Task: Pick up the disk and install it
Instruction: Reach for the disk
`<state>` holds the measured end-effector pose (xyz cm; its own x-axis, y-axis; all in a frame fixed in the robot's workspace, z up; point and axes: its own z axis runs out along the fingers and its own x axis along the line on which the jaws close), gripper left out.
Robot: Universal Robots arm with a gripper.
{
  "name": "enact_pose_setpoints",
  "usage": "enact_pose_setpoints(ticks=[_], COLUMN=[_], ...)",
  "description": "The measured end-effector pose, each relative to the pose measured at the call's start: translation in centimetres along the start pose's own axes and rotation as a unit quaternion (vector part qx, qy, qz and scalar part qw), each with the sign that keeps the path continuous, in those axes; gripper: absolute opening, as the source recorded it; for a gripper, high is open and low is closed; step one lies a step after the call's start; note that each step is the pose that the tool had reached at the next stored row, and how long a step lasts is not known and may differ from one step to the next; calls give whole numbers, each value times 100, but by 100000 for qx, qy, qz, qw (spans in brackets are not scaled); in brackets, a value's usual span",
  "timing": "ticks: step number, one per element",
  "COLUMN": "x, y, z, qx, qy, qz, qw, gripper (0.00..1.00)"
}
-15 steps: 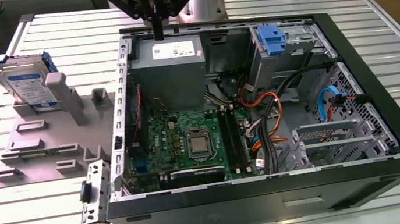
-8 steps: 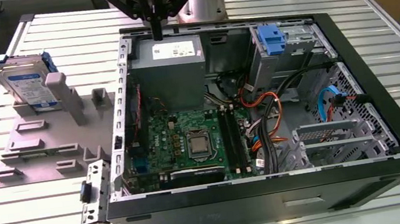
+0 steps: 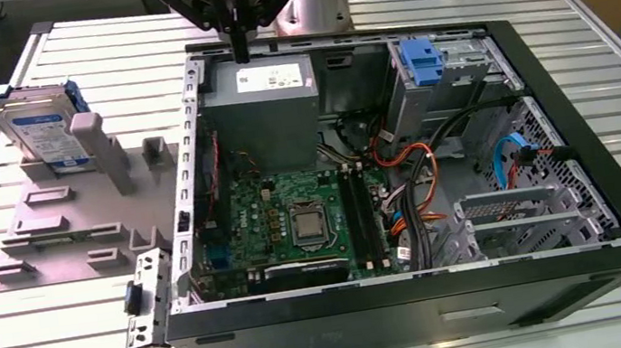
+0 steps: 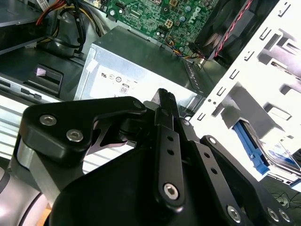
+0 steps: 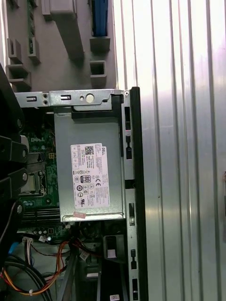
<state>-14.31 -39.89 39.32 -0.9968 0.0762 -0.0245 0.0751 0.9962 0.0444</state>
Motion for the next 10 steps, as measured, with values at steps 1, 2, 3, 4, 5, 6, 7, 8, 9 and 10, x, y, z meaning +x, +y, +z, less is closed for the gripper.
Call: enact_pose_setpoints(ticks=[1,2,3,4,5,6,7,8,9,10], x=[4,8,13,17,21,26,31,36,41,47], y=[0,-1,-1,-1,-2,-2,-2,-3,-3,-3], z=[0,-1,-1,-1,-1,-1,-1,-1,-1,-2], qx=[2,2,3,5,3,3,0,2,4,4], qy=[2,2,2,2,2,2,0,2,1,2], qz=[-2,-1,1,2,-1,0,0,-1,0,3], qw=[100000,100000,100000,100000,100000,100000,100000,100000,100000,100000], gripper=[11,11,11,11,11,11,11,11,11,11])
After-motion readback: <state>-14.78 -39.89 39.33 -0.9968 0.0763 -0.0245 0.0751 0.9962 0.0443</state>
